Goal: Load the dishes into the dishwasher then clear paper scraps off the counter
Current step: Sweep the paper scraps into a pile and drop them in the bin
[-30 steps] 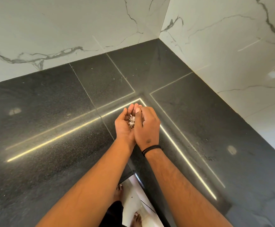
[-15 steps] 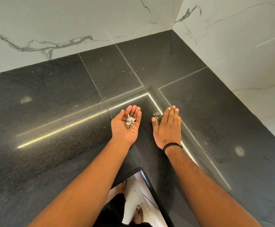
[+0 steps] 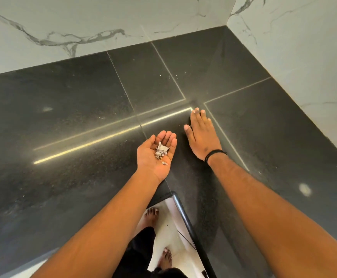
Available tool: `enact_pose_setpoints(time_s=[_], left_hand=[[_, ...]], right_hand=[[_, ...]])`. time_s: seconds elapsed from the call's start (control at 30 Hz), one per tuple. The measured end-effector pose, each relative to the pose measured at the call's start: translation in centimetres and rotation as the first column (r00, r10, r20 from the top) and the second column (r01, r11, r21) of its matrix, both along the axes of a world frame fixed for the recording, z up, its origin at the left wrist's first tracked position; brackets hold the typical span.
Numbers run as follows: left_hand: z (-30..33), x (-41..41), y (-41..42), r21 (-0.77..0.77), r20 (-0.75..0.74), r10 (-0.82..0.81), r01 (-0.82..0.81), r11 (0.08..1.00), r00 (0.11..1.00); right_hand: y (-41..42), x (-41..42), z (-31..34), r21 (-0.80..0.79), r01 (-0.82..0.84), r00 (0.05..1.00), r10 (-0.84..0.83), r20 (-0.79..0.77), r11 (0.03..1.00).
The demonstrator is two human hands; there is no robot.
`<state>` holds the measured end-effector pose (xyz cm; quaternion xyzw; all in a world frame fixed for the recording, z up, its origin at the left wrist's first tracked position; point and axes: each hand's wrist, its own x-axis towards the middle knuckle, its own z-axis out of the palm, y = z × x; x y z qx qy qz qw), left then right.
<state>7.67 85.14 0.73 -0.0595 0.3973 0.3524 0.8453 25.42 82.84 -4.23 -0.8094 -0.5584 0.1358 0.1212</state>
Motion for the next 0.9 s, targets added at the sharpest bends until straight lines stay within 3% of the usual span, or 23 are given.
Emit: enact_pose_setpoints(time_s=[0.13,0.27,0.33,0.43,0.5,0.57,0.63,0.9], left_hand=[[0.3,-2.0,-3.8,-0.009,-0.03,-0.053,0.053,0.999,0.998],[0.0,-4.9,-9.1,-0.044,-0.036,-0.186,0.185,0.982,0.982],[-0.8,-6.5,-11.8,-0.085,-0.049,-0.247,0.242,0.967,0.968],[-3.1,-8.5,-14.7,-0.138,-0.061,-0.335,0.325,0.936,0.94],[-5.3,-9.0,-15.5,-0.151,-0.074,-0.401,0.388,0.909,0.913],[-7.3,-8.8,-15.1,-0.165,-0.073,-0.423,0.407,0.898,0.903],[-8.8,-8.2,-14.3,-0.187,-0.086,-0.392,0.372,0.909,0.916],[-10.2,-7.1,-12.1,-0.102,-0.028,-0.214,0.211,0.972,0.976]], right_hand=[[-1.6,-2.5,0.2,-0.022,-0.263,0.965,0.263,0.006,0.965],[-6.2,-5.5,0.9,0.024,-0.403,0.913,0.403,-0.064,0.915],[-7.8,-6.2,1.3,0.121,-0.345,0.895,0.365,-0.258,0.931],[-7.8,-5.2,2.1,0.261,0.022,0.851,0.12,-0.512,0.965],[-6.6,-3.7,1.7,0.235,0.075,0.894,0.04,-0.447,0.969],[-5.8,-2.9,0.9,0.133,-0.045,0.961,0.079,-0.264,0.99],[-5.7,-3.5,0.3,0.093,-0.157,0.969,0.171,-0.176,0.983],[-9.8,-9.5,0.9,0.119,-0.447,0.856,0.463,-0.23,0.887]])
